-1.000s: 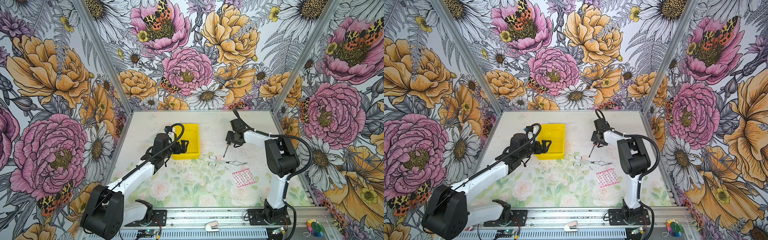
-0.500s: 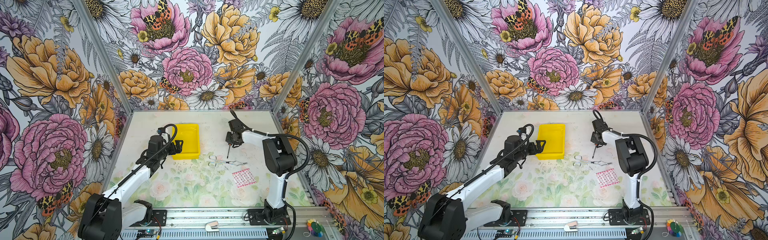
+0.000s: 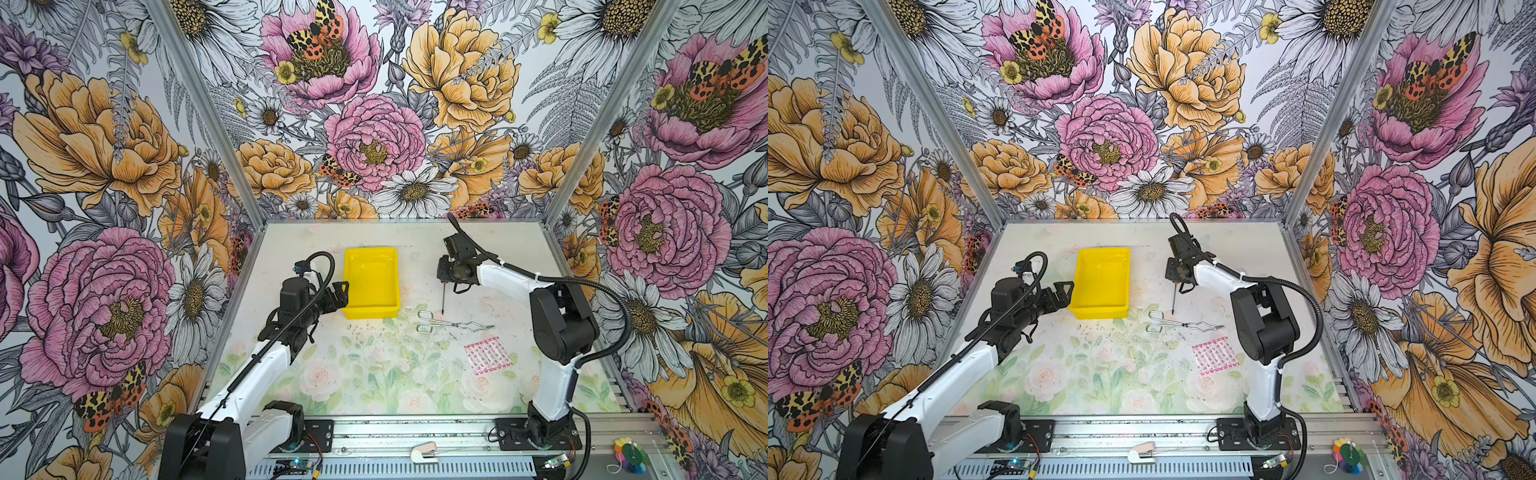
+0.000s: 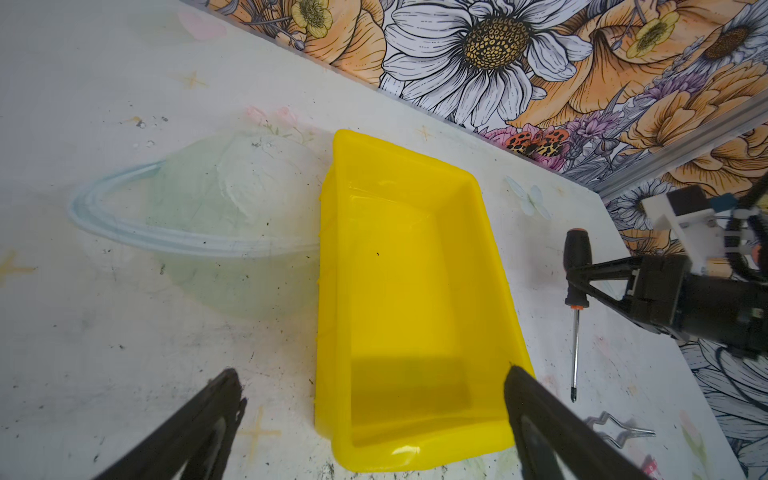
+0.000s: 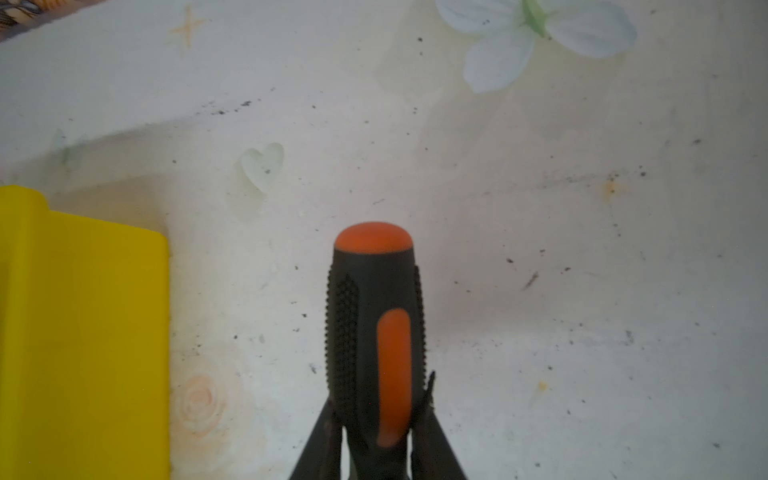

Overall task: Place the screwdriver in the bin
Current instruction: 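Carry the screwdriver with the right gripper over the yellow bin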

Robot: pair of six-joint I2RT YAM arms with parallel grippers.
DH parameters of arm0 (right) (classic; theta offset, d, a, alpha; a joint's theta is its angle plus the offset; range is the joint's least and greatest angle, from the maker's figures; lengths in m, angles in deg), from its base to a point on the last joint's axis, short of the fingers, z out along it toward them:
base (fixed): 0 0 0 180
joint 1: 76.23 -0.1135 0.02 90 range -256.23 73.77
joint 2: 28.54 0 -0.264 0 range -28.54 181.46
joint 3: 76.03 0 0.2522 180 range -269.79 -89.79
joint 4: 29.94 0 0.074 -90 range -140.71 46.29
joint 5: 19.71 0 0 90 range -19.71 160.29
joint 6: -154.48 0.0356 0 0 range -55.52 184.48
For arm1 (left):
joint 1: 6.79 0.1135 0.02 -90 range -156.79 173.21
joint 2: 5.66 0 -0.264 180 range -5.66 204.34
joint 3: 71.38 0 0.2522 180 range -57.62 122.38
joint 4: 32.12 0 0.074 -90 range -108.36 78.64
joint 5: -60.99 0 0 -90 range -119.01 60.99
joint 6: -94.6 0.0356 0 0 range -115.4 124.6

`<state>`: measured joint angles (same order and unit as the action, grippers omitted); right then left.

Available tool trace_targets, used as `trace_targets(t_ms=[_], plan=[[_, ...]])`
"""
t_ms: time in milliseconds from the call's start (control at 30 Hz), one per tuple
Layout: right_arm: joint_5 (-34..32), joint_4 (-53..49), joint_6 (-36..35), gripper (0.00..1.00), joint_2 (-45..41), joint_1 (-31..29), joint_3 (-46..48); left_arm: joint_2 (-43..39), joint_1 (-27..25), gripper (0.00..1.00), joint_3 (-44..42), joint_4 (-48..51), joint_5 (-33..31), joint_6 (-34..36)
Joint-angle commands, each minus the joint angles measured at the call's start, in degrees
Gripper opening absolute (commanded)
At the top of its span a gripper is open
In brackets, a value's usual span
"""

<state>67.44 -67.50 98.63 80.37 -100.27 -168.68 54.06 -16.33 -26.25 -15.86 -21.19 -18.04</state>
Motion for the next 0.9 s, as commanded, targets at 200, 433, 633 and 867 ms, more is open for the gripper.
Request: trace_targets(t_ms=[200, 433, 633, 867], plan=[[6.18, 1.24, 6.39, 0.00, -0.12, -7.77, -11.75, -1.32, 0.60, 0.99, -0.10, 1.58, -1.53, 0.01], [9.17, 1.32, 8.68, 0.00, 6.92, -13.15, -21.42, -2.51, 0.16, 0.99, -0.17, 2.68, -2.49, 0.24], [10.33, 1.39, 11.03, 0.00, 13.32, -14.62, -28.01, -3.67, -0.01, 0.99, -0.26, 3.47, -3.24, 0.40], [9.45, 1.40, 12.69, 0.00, 19.33, -14.82, -32.95, -4.45, -0.28, 0.99, -0.28, 3.60, -3.50, 0.48]])
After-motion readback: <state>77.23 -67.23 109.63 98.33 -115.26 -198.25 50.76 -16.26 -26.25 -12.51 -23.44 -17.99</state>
